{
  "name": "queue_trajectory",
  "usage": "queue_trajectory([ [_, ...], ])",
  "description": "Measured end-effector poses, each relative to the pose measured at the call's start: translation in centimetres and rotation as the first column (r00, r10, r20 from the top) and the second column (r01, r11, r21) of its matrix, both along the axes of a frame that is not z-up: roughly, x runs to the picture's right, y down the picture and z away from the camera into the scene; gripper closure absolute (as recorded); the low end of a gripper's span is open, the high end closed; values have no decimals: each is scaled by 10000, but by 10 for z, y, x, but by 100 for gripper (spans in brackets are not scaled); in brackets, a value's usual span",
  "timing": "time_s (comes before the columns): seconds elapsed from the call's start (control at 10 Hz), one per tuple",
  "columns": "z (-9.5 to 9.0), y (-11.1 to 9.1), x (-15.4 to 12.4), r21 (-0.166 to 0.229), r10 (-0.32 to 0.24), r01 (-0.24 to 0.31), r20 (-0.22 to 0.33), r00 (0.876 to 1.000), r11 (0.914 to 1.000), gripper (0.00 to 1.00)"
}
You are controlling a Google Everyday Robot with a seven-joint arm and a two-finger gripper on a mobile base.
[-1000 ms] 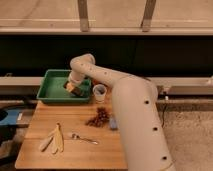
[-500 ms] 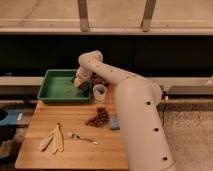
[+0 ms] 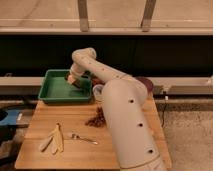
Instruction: Wipe tray with eraser
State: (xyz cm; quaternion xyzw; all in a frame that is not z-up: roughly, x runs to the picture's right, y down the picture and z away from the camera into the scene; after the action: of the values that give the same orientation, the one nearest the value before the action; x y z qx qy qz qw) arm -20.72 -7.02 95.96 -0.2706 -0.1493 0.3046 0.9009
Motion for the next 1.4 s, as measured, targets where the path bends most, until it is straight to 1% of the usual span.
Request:
queue_trajectory([
  [0.2, -10, 13, -20, -19, -369, 370, 432, 9984, 9993, 100],
  [0.4, -20, 29, -33, -137, -690, 701, 689, 9952, 9974, 100],
  [0.5, -23, 35, -31, -236, -712, 729, 665, 9952, 9971, 100],
  [0.7, -26, 47, -15, -463, -728, 743, 327, 9968, 9962, 100],
  [0.8, -25, 48, -9, -521, -700, 709, 193, 9974, 9961, 100],
  [0.9, -21, 48, -2, -604, -626, 624, -6, 9980, 9962, 100],
  [1.1, -11, 45, 4, -714, -494, 478, -214, 9986, 9963, 100],
  [1.3, 2, 35, 9, -734, -423, 394, -374, 9984, 9965, 100],
  [1.4, 6, 27, 8, -666, -382, 359, -339, 9987, 9971, 100],
])
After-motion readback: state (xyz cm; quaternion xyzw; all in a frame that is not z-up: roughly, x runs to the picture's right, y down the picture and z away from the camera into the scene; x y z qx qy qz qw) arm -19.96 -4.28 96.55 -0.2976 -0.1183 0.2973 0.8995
